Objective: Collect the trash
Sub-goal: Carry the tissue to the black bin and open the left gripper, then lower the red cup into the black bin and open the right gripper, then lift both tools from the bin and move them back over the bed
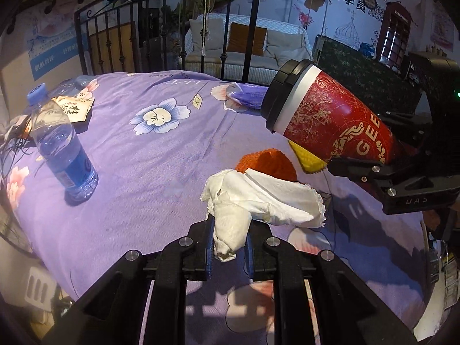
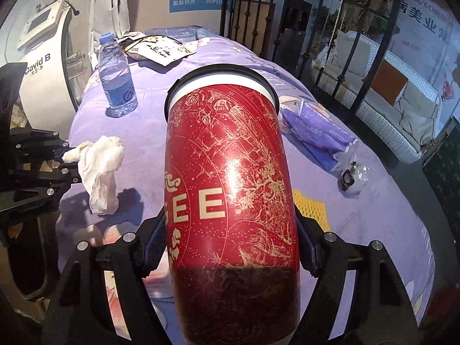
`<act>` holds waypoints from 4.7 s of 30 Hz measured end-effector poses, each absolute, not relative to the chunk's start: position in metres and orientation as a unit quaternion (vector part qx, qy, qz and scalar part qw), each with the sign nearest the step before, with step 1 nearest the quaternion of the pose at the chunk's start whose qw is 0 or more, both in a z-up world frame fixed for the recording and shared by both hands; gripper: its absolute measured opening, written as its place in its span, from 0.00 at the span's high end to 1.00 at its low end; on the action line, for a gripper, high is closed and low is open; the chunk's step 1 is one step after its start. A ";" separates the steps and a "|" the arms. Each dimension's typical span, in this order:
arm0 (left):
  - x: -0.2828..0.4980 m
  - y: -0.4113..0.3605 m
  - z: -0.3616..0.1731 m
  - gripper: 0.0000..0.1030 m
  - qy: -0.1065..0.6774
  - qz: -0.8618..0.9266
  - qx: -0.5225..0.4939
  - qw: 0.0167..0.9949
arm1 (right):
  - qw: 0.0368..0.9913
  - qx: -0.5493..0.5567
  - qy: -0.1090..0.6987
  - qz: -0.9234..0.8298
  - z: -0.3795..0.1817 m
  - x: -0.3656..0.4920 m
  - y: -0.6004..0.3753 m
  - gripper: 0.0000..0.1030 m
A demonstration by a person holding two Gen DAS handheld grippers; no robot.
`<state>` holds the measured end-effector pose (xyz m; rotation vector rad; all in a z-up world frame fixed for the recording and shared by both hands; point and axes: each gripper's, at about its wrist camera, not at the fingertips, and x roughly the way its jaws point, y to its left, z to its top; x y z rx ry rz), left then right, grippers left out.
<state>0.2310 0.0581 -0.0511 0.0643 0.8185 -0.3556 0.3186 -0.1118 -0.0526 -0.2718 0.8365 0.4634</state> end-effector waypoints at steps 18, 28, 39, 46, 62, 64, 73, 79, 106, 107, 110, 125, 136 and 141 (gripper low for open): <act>0.116 0.100 -0.053 0.85 0.399 -0.131 -0.043 0.907 | 0.895 -0.018 0.359 0.265 -0.050 0.167 -0.097 0.28; 0.061 0.153 -0.065 0.85 0.417 -0.055 -0.092 0.903 | 0.883 0.000 0.354 0.308 -0.057 0.127 -0.067 0.28; 0.005 0.209 -0.088 0.85 0.457 0.036 -0.101 0.883 | 0.865 -0.004 0.349 0.360 -0.059 0.101 -0.036 0.28; 0.001 0.230 -0.127 0.85 0.520 0.071 -0.104 0.845 | 0.861 -0.008 0.348 0.370 -0.058 0.092 -0.032 0.28; 0.008 0.230 -0.160 0.28 0.563 0.096 -0.121 0.812 | 0.852 0.000 0.363 0.378 -0.068 0.096 -0.031 0.28; 0.008 0.231 -0.157 0.25 0.556 0.100 -0.135 0.814 | 0.850 0.002 0.366 0.380 -0.070 0.097 -0.030 0.28; 0.008 0.239 -0.120 0.20 0.477 0.140 -0.154 0.854 | 0.833 0.008 0.385 0.398 -0.083 0.097 -0.019 0.28; 0.007 0.254 -0.089 0.17 0.426 0.170 -0.154 0.875 | 0.806 -0.006 0.404 0.432 -0.094 0.091 0.012 0.28; -0.007 0.297 -0.046 0.15 0.339 0.196 -0.198 0.898 | 0.643 -0.125 0.554 0.514 -0.181 0.071 0.201 0.28; -0.006 0.299 -0.048 0.15 0.341 0.196 -0.202 0.897 | 0.640 -0.130 0.562 0.507 -0.186 0.071 0.205 0.28; -0.005 0.302 -0.053 0.15 0.346 0.192 -0.212 0.893 | 0.630 -0.144 0.583 0.493 -0.201 0.073 0.217 0.27; 0.004 0.297 -0.058 0.15 0.358 0.174 -0.207 0.894 | 0.616 -0.146 0.605 0.483 -0.223 0.071 0.225 0.17; 0.013 0.286 -0.054 0.14 0.361 0.159 -0.198 0.897 | 0.658 -0.111 0.530 0.522 -0.184 0.067 0.183 0.17; 0.020 0.275 -0.050 0.13 0.361 0.145 -0.191 0.901 | 0.673 -0.096 0.505 0.532 -0.168 0.068 0.161 0.17</act>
